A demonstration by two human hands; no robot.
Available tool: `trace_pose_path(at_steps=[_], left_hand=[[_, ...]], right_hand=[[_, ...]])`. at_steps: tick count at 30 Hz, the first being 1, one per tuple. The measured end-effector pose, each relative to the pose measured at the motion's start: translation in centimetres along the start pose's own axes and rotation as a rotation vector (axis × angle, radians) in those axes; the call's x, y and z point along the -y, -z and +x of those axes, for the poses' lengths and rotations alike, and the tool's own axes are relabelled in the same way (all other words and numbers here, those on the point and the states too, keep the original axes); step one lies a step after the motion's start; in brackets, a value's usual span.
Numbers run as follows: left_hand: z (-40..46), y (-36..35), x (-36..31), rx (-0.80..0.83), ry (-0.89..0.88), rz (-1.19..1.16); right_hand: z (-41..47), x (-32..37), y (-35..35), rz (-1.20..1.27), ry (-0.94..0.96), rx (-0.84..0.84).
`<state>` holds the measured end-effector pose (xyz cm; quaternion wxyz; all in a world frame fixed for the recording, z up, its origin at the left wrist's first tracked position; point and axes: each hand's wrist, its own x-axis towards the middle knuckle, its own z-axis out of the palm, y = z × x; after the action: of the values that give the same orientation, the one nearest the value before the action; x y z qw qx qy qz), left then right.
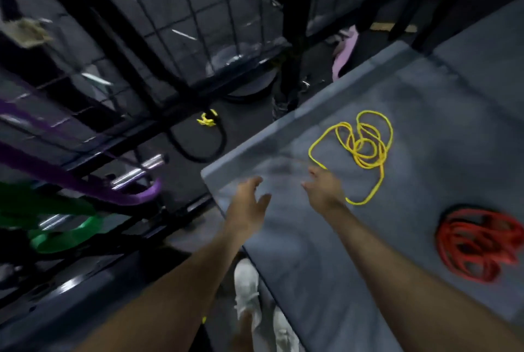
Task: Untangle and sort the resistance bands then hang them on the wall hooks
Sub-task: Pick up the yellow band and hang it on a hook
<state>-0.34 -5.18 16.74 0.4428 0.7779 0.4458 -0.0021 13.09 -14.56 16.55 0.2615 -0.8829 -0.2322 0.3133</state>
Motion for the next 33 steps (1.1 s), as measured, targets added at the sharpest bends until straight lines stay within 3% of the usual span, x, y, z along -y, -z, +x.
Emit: trace_pose_path(at_steps=[3,10,14,17,20,22,25,28,33], left_hand=[[3.2,-3.5,-0.5,0.086,-0.072,0.109],[10.9,-9.9,-0.2,0.313,-0.191,0.278],[13.5,-12.0,0.1,0.347,-0.264,0.346],[14.3,-13.4,0.4,0.381,-0.291,0.381],[14.2,-14.0,0.7,0.449,-0.325,0.43],[13.8,-13.8,0.4,0.47,-0.332,0.455],[13.0,-12.9,-1.3,0.459,-0.371,0.43],[12.0,-11.9,-4.5,0.497,-0.53,0.417],[8.5,-9.2,-11.3,0.501,-0.658,0.496]], right_hand=[[1.4,-4.0,0.0,0.012,-0.049,-0.089],[6.6,-11.5,-0.8,-0.03,-0.316,-0.066],[7.8,-14.7,-2.1,-0.062,-0.376,-0.117],[7.4,-16.3,-3.1,-0.248,-0.399,-0.093],[5.9,-16.7,-3.7,-0.547,-0.308,-0.01],[4.9,-16.7,-3.8,-0.6,-0.276,0.042],[3.8,-15.6,-2.1,-0.477,-0.23,0.025],[3.0,-12.8,1.6,-0.256,-0.138,-0.008],[1.3,-7.5,9.2,-0.057,0.035,-0.168]])
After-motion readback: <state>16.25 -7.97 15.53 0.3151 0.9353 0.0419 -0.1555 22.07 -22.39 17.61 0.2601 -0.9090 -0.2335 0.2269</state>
